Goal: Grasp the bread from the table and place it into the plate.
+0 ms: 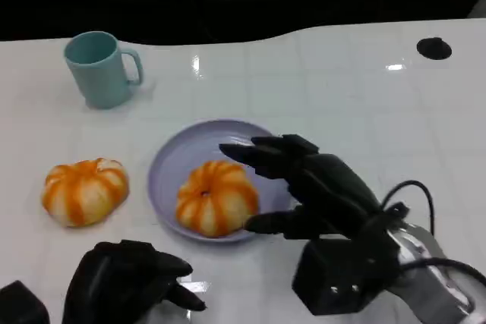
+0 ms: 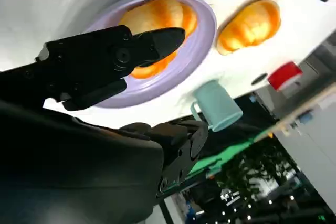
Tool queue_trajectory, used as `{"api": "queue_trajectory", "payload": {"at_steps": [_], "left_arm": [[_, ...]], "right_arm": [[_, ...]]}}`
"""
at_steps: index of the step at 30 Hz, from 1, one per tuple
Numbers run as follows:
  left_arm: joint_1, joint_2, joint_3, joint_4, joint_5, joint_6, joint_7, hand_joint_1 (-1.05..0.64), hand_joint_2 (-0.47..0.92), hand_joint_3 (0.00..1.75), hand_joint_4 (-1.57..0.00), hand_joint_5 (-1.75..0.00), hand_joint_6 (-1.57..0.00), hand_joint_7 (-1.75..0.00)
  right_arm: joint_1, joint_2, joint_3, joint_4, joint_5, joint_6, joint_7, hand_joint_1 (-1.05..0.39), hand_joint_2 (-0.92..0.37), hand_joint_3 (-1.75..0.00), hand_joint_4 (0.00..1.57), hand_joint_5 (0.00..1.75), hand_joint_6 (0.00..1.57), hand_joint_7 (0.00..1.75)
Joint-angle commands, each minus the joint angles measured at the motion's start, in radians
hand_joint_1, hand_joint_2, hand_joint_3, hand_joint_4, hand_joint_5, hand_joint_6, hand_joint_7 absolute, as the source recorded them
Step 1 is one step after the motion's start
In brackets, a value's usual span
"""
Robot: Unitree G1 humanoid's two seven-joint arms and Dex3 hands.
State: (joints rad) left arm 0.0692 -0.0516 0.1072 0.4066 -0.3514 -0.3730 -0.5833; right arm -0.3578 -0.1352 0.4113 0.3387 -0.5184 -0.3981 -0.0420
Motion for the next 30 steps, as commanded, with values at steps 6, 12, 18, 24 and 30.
{"api": "queue_trajectory", "payload": {"at_steps": [6,12,18,24,30], "left_arm": [[-0.004,0.013,0.009,0.008,0.0,-0.003,0.008,-1.05,0.75,0.0,-1.57,-0.39,-1.57,-0.15],[-0.007,0.011,0.008,0.017,0.003,-0.01,0.007,-1.05,0.76,0.0,-1.57,-0.39,-1.57,-0.16],[-0.007,0.011,0.005,0.014,0.005,-0.01,0.008,-1.05,0.76,0.0,-1.57,-0.38,-1.57,-0.15],[-0.004,0.01,0.004,0.01,0.011,-0.012,0.014,-1.05,0.76,0.0,-1.57,-0.38,-1.57,-0.15],[-0.003,0.011,0.004,0.005,0.011,-0.008,0.015,-1.05,0.76,0.0,-1.57,-0.38,-1.57,-0.15]], "right_arm": [[0.162,-0.013,-0.117,-0.123,0.285,-0.057,0.112,-0.27,-0.92,-0.03,0.47,0.69,0.65,0.15],[0.234,-0.023,-0.175,-0.188,0.492,0.017,0.271,-0.2,-0.85,-0.27,0.56,1.09,0.78,0.38],[0.308,-0.049,-0.223,-0.269,0.594,0.07,0.377,-0.18,-0.67,-0.66,0.58,1.38,0.67,0.94],[0.39,-0.048,-0.267,-0.352,0.616,0.107,0.387,-0.15,-0.78,-0.57,0.68,1.46,0.66,1.22],[0.454,-0.064,-0.288,-0.421,0.567,0.133,0.371,-0.18,-0.79,-0.58,0.73,1.66,0.71,1.29]]}}
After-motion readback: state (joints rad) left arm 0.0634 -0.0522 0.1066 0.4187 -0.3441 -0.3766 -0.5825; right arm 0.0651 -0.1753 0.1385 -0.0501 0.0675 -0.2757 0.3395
